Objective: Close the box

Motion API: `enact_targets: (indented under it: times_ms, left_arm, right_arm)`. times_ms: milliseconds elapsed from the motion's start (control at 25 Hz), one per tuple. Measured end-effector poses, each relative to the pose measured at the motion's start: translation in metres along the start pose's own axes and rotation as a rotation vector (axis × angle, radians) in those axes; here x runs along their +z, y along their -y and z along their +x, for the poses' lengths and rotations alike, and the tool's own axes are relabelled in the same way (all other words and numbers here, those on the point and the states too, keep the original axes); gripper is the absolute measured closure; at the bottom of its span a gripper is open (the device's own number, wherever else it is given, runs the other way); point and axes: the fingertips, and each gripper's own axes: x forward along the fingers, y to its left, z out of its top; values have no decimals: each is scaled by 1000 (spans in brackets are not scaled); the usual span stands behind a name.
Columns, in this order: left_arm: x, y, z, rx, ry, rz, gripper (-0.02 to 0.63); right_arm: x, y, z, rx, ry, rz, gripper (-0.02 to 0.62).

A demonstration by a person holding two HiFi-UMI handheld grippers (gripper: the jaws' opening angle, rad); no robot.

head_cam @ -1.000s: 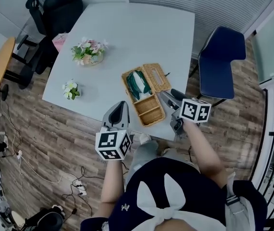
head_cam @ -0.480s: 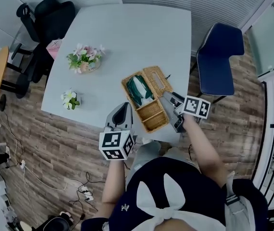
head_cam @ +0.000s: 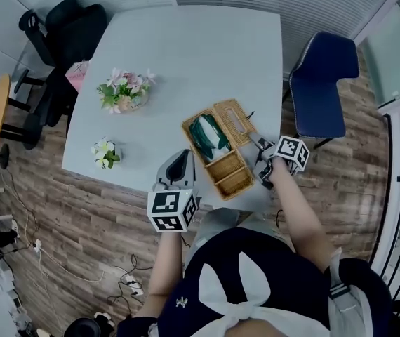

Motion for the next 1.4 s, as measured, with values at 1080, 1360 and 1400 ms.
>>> enact_targets:
  times_ms: [1080,1360,1400]
  left_arm:
    - [-23,-34,9,7,-55,20,583]
    - [-25,-43,5,30,-44,1,583]
    - [-25,-44,5,32,-42,-1,583]
  right_arm:
    - [18,45,27,-11,99,263,451]
    - [21,41,24,-22,109,228,457]
    - [21,40,23,-22,110,223,459]
